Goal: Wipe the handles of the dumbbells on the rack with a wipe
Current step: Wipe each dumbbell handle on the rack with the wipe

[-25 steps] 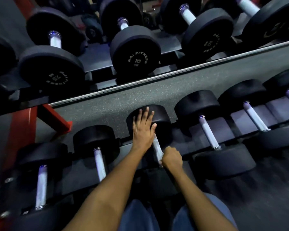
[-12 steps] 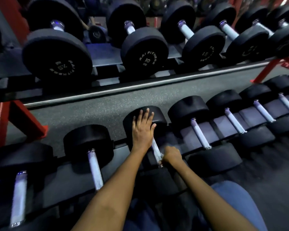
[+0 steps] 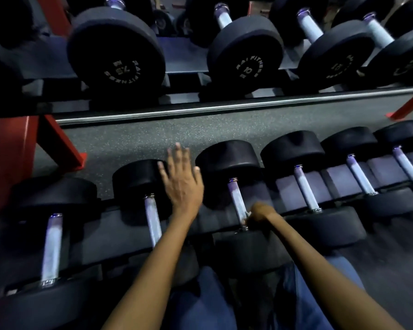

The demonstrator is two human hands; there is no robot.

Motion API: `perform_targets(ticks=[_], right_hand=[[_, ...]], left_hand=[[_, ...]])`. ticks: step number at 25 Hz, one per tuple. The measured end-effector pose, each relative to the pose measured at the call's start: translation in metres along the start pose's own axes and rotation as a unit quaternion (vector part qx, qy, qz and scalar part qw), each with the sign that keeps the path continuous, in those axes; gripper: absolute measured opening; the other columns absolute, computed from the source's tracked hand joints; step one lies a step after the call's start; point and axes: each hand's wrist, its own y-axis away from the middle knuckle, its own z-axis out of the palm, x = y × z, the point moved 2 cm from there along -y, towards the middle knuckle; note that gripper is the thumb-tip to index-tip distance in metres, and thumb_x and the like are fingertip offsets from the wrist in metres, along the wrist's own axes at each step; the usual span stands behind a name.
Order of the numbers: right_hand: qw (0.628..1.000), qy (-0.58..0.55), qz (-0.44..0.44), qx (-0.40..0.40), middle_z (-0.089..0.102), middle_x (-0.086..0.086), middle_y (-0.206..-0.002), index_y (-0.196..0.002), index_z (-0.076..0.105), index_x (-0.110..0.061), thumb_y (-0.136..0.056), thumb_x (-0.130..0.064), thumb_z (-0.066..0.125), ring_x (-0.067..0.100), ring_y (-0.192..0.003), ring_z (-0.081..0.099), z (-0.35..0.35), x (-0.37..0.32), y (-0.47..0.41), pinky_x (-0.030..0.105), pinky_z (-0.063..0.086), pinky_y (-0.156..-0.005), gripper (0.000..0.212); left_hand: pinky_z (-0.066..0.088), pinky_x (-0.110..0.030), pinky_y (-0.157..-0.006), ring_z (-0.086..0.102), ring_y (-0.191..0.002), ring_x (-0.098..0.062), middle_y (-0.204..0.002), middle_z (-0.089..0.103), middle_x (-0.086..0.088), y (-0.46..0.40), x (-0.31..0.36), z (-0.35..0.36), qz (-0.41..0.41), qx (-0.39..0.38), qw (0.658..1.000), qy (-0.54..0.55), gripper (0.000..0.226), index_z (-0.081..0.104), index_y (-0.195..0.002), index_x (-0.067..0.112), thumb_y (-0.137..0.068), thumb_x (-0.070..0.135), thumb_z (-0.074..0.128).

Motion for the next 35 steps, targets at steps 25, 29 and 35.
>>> perform_targets(ticks=[25, 29, 35], right_hand=[[0.915, -0.385, -0.119, -0.024, 0.051, 0.009, -0.059, -0.062, 0.052, -0.004, -0.080, 0.013, 0.033, 0.011, -0.046, 0.049, -0.034, -0.013, -0.035, 0.021, 0.040, -0.047, 0.031], [0.911, -0.361, -0.095, -0.175, 0.056, 0.007, -0.049, -0.060, 0.057, -0.002, -0.085, 0.009, 0.033, 0.010, -0.035, 0.051, -0.014, 0.009, -0.018, 0.024, 0.038, -0.042, 0.037], [0.855, -0.498, -0.096, -0.105, 0.052, 0.011, -0.065, -0.068, 0.060, -0.005, -0.086, 0.003, 0.042, 0.010, -0.049, 0.051, -0.026, -0.004, -0.035, 0.022, 0.045, -0.055, 0.026]], left_hand=[[0.031, -0.051, -0.103, 0.043, -0.134, -0.032, -0.139, 0.055, -0.005, -0.007, -0.078, -0.016, -0.009, 0.014, 0.988, -0.153, 0.048, 0.058, -0.130, 0.009, -0.093, 0.031, 0.035], [0.028, -0.050, -0.103, 0.044, -0.134, -0.030, -0.139, 0.055, -0.002, -0.005, -0.080, -0.012, -0.009, 0.023, 0.988, -0.152, 0.048, 0.057, -0.132, 0.011, -0.092, 0.031, 0.037], [0.028, -0.051, -0.102, 0.044, -0.134, -0.030, -0.139, 0.056, -0.001, -0.005, -0.082, -0.010, -0.011, 0.024, 0.991, -0.133, 0.048, 0.055, -0.134, 0.012, -0.093, 0.030, 0.037]])
